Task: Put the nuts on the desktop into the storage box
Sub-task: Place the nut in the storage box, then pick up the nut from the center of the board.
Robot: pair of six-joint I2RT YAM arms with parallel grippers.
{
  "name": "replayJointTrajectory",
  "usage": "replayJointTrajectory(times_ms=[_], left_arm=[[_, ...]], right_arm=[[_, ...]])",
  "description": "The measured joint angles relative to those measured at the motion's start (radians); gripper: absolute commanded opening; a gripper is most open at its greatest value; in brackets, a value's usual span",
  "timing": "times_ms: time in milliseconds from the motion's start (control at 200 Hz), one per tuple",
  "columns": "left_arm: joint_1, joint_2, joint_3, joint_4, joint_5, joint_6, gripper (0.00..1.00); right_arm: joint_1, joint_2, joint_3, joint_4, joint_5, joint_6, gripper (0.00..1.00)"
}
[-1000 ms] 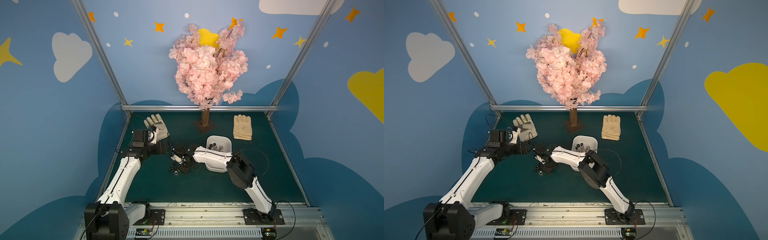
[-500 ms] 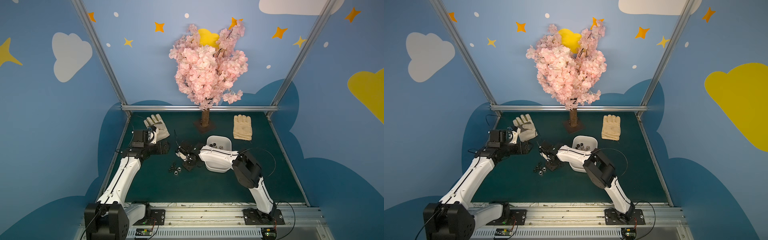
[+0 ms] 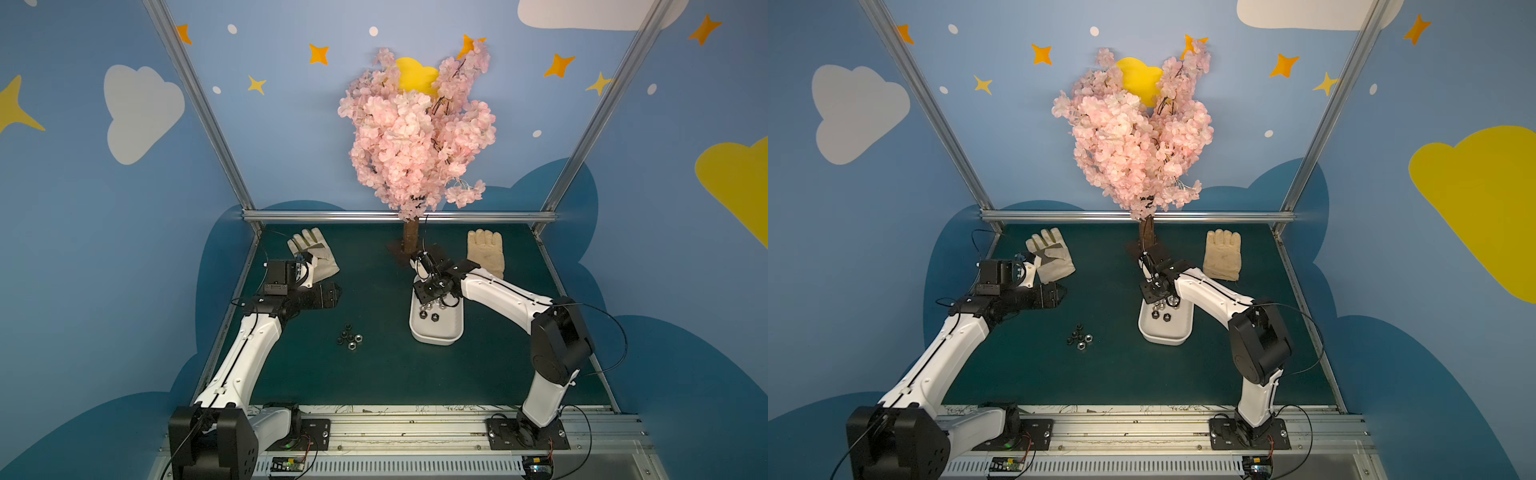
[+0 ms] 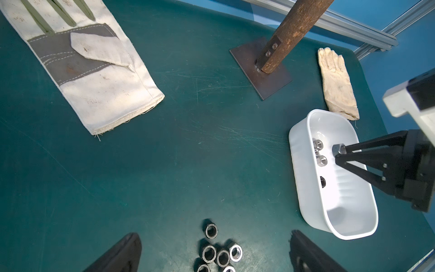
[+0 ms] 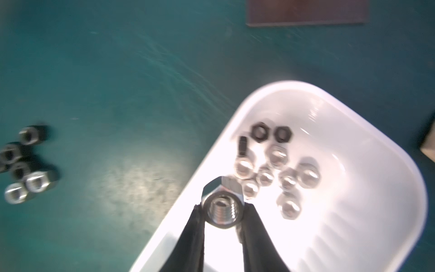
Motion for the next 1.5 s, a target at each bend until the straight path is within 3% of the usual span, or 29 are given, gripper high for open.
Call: replayJointTrajectory(times_ms=[456, 741, 992, 1197, 1502], left_arm=[[0.000, 0.000, 0.000, 0.000, 0.000, -0.002, 1.00], [0.000, 0.000, 0.000, 0.000, 0.000, -0.003, 1.00], [0.000, 0.000, 0.000, 0.000, 0.000, -0.003, 1.00], [0.000, -0.001, 0.000, 0.000, -0.001, -0.003, 1.00], [0.000, -0.002, 0.000, 0.001, -0.004, -0.003, 1.00]], right_arm=[[-0.057, 0.109, -0.050, -0.047, 0.016, 0.005, 0.22], [-0.057, 0.129, -0.037, -0.080, 0.023, 0.008, 0.40], [-0.041, 0.124, 0.023, -0.127, 0.060, 0.005, 0.43], [0.051, 0.069, 0.116, -0.154, 0.080, -0.008, 0.46], [0.290, 0.082, 0.215, -0.129, -0.023, -0.036, 0.51]])
